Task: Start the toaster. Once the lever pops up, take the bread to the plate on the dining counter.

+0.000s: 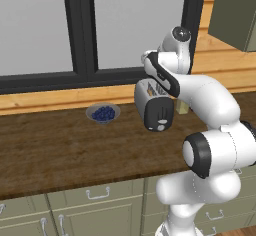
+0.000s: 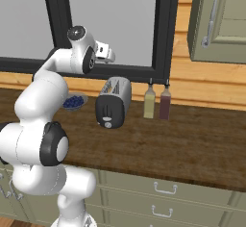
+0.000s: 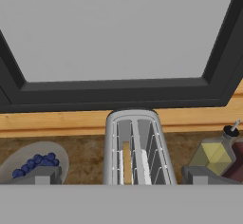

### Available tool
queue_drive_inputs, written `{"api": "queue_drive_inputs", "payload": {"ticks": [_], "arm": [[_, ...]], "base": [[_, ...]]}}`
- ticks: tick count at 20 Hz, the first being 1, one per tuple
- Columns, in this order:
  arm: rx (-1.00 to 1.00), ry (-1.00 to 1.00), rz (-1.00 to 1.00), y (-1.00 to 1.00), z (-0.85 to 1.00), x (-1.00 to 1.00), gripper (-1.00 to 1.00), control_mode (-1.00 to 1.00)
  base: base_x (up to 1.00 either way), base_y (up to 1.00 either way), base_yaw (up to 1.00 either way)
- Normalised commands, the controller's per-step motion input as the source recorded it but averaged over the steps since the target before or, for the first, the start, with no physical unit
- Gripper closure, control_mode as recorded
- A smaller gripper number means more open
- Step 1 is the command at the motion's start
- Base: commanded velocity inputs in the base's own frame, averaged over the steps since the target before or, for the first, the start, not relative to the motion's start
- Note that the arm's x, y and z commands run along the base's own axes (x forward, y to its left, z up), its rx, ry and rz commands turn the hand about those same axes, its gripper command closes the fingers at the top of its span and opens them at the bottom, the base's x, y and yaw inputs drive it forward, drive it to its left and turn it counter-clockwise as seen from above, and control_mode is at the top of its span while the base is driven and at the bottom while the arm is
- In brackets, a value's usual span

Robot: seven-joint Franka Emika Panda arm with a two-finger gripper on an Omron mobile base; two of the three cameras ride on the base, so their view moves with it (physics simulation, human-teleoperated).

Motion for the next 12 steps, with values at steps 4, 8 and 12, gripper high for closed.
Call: {"api": "queue_drive_inputs", "payload": {"ticks": [4, 8, 12], "arm": [[0.0, 0.0, 0.0, 0.0, 0.0, 0.0, -1.0, -1.0], [0.0, 0.0, 0.0, 0.0, 0.0, 0.0, -1.0, -1.0], [0.0, 0.0, 0.0, 0.0, 0.0, 0.0, -1.0, -1.0]], "base": [[0.0, 0.0, 0.0], [0.0, 0.0, 0.0], [0.0, 0.0, 0.0]]}}
